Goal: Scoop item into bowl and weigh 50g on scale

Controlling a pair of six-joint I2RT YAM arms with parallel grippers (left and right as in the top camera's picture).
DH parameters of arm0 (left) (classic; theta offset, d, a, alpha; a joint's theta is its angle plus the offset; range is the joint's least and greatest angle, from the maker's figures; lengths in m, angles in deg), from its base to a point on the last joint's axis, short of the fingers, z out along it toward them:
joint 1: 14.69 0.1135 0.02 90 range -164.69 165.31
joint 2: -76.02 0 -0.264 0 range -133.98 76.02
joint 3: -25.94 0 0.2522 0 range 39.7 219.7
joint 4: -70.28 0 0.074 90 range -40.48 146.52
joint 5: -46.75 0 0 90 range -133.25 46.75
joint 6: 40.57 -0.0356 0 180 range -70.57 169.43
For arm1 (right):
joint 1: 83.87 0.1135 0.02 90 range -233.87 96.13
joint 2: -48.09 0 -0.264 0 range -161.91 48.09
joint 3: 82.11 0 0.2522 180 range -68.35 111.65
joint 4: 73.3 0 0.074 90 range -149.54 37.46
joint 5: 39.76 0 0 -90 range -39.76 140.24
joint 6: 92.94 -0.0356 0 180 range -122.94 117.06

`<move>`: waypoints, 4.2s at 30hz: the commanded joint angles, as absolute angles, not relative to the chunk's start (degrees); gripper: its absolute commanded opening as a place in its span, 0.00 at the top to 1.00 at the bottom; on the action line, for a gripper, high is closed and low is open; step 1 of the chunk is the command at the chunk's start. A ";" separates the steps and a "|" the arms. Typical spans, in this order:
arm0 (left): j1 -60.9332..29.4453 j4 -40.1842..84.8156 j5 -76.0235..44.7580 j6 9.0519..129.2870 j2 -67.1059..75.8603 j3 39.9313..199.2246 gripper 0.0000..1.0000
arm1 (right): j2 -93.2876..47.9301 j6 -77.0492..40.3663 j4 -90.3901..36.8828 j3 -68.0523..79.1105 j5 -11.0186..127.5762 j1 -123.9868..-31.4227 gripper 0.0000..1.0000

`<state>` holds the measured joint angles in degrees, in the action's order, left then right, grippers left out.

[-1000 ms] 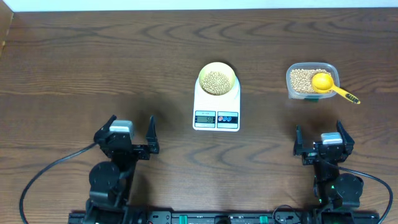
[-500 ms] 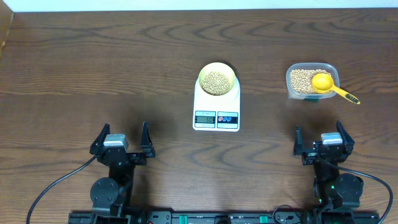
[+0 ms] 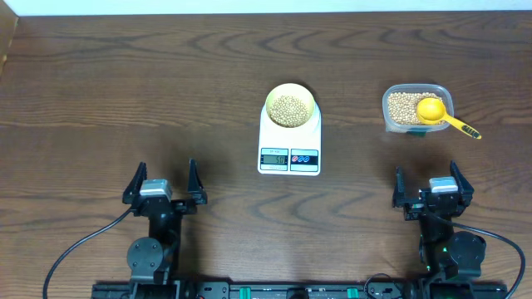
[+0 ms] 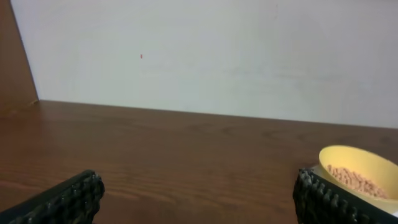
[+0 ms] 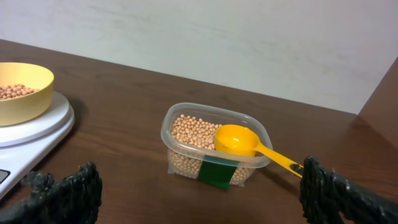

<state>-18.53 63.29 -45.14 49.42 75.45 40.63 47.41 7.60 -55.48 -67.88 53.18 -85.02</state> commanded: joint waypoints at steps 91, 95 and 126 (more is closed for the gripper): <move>-18.62 52.47 -45.23 48.90 75.79 39.93 0.01 | 47.80 6.75 -55.27 -67.99 52.74 -84.62 0.01; -18.62 52.47 -45.23 48.90 75.79 39.93 0.01 | 47.80 6.75 -55.27 -67.99 52.74 -84.62 0.01; -18.62 52.47 -45.23 48.90 75.79 39.93 0.01 | 47.80 6.75 -55.27 -67.99 52.74 -84.62 0.01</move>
<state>-18.55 55.33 -44.66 49.42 75.45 40.59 47.41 7.60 -55.48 -67.88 53.18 -85.02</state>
